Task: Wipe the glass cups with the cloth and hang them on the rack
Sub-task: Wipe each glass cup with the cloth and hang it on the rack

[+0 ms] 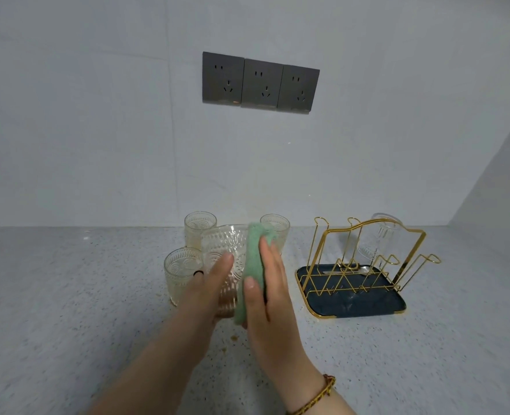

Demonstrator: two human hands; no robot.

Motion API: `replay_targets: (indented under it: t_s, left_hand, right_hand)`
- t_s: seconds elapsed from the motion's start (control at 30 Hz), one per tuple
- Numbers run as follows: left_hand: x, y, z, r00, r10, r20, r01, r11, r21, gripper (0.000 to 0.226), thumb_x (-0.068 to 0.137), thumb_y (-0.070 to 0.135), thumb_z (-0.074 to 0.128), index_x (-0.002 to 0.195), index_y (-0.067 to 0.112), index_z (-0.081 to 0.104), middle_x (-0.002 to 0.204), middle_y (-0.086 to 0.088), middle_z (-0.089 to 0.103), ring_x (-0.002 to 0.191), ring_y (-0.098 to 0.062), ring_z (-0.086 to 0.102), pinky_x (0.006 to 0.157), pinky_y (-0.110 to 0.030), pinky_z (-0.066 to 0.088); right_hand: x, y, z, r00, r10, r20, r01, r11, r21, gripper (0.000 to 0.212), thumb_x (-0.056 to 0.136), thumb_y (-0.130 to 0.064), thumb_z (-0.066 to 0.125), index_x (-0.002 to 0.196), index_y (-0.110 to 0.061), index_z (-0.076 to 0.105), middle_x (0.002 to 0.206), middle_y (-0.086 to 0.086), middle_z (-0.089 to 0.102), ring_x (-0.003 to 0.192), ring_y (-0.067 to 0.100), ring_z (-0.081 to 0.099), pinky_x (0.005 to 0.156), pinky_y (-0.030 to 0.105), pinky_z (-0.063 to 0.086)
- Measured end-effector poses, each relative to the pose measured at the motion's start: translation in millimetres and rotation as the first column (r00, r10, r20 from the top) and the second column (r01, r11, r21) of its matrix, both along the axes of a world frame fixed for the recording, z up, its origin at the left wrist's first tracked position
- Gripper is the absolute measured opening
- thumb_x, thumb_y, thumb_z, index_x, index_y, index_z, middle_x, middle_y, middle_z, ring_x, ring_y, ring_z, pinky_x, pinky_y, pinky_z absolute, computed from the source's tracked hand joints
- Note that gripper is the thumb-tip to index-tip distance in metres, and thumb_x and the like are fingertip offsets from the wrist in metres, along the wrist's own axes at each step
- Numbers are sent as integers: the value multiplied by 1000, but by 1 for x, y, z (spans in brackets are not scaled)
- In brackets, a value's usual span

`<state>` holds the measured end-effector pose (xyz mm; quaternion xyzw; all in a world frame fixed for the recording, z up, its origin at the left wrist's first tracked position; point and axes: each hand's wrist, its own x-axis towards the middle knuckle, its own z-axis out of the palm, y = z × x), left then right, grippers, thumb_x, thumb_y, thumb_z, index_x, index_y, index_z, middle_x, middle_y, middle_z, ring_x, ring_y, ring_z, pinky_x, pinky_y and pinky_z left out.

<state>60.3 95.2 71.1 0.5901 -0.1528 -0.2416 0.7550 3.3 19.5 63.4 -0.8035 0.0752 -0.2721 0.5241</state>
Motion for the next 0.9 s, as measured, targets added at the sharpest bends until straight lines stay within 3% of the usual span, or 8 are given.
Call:
replay_targets:
  t_s: [0.13,0.2,0.27,0.37,0.6,0.67,0.8,0.9]
  left_hand:
    - [5,-1,-3,1000,24,-21,-25,998,-52,54,66,55,66,96,10,70,90,-18,72,77,-32,69,76,-44,53]
    - [6,1,-3,1000,-17,-7,17,997,-69,45,70,54,62,87,15,74,90,-19,72,78,-30,69,74,-41,55]
    - [7,1,-5,1000,-24,15,24,999,-35,44,75,55,58,92,17,74,100,-16,72,91,-28,68,81,-42,55]
    - [5,3,-7,1000,-1,15,2,998,-70,30,88,43,49,100,23,69,99,-2,74,93,-14,69,78,-32,57]
    - [-2,5,-2,1000,-11,-21,7,987,-160,47,68,53,63,95,15,71,99,-13,73,90,-29,70,77,-40,57]
    - [1,4,0,1000,15,6,-14,991,-137,49,74,53,58,94,10,70,100,-22,70,93,-38,67,80,-43,55]
    - [4,8,4,999,-20,27,24,990,-138,51,80,54,46,91,13,73,96,-19,72,89,-33,69,68,-32,59]
    - [1,9,8,998,-20,53,27,992,-124,50,74,54,53,92,11,73,99,-24,70,90,-40,67,76,-42,56]
  right_hand:
    - [1,-13,5,988,157,8,-147,907,395,43,95,-39,29,137,-33,29,114,-4,52,80,-14,58,62,11,49]
    - [1,-6,2,990,136,24,-137,948,287,46,91,-50,28,136,-43,23,130,-14,43,106,-10,51,86,19,49]
    - [3,10,-3,992,7,126,9,992,-124,49,83,-68,21,130,-54,22,146,-27,14,136,-6,14,113,20,17]
    - [11,13,-12,964,-49,263,157,901,-405,47,90,-57,15,131,-40,32,150,-15,10,137,0,1,110,9,-1]
    - [13,-16,13,985,172,-8,-159,929,334,38,91,-44,28,128,-50,21,146,-11,31,130,6,34,108,31,35]
    - [7,-1,3,990,134,30,-138,953,269,42,84,-55,27,124,-59,17,147,-12,27,133,10,32,109,40,34]
    - [-3,21,-20,988,8,152,21,982,-190,45,80,-72,12,122,-71,-3,140,-43,-14,134,-13,-6,109,5,3]
    - [-1,8,0,995,75,70,-79,995,55,47,83,-66,23,128,-64,9,144,-31,18,128,-9,27,101,12,33]
